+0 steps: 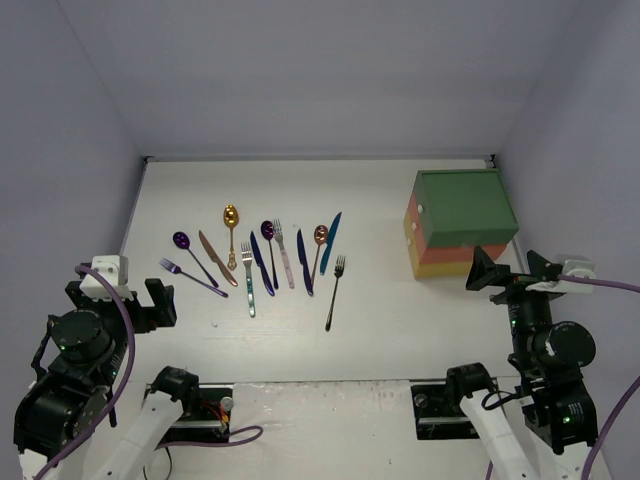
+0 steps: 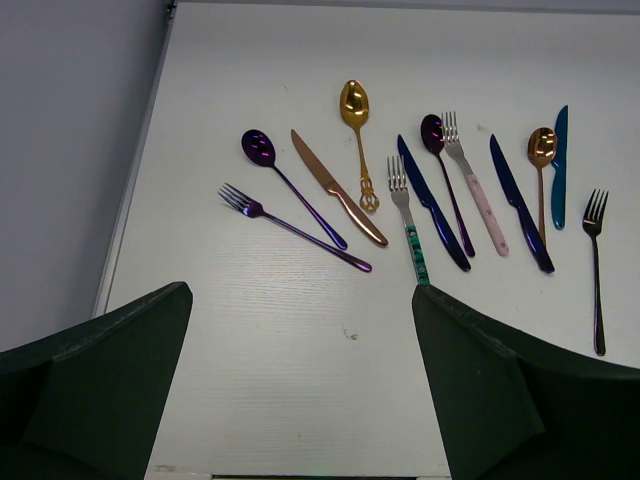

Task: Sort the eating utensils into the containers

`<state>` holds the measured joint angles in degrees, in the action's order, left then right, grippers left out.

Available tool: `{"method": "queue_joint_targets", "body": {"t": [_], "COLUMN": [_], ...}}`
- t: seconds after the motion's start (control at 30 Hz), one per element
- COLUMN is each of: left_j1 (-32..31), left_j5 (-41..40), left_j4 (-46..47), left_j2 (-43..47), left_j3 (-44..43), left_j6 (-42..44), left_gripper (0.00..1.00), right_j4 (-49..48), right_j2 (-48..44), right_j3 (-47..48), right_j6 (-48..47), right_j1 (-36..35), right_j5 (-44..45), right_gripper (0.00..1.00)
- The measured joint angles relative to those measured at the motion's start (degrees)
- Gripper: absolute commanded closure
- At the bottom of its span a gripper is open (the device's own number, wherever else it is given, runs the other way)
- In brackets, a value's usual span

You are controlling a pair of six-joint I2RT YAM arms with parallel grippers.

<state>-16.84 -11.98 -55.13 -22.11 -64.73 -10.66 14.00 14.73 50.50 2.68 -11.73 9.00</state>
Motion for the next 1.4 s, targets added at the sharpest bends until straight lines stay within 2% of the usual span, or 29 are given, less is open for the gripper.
{"method": "queue_joint_targets", "body": {"t": [0.47,0.7,0.9,0.97,1.2,1.4], "left_j1": [0.0,0.0,0.0,0.0,0.0,0.0], "left_j5": [0.1,0.7,1.0,0.5,-1.4,-2.0], "left_j4": [1.2,4.6,8.8,10.5,16.0,18.2], "left_j2": [-0.6,-3.9,-7.8,-7.9,-6.5,-5.3], "left_j3": [0.6,4.2,7.7,9.5,17.0,20.9], "left_j6": [0.2,0.2,0.2,0.2,-0.5,-0.9], "left_gripper": [0.09,0.09,0.09,0.09,0.09,0.09], "right_j4": [0.0,0.2,0.0,0.1,-1.1,-0.7], "right_j2": [5.0,18.6,33.7,38.2,55.4,66.1], "right_j3": [1.0,6.7,15.4,17.7,22.2,22.2], "right_j6": [-1.8,-4.3,-4.5,-5.1,-9.3,-10.5], "right_j1": [0.0,-1.5,-4.2,-7.2,-30.0,-37.9], "right_j5": [-0.7,-0.7,-0.6,1.5,20.4,33.8], "right_gripper": [0.00,0.00,0.00,0.00,0.00,0.00]}}
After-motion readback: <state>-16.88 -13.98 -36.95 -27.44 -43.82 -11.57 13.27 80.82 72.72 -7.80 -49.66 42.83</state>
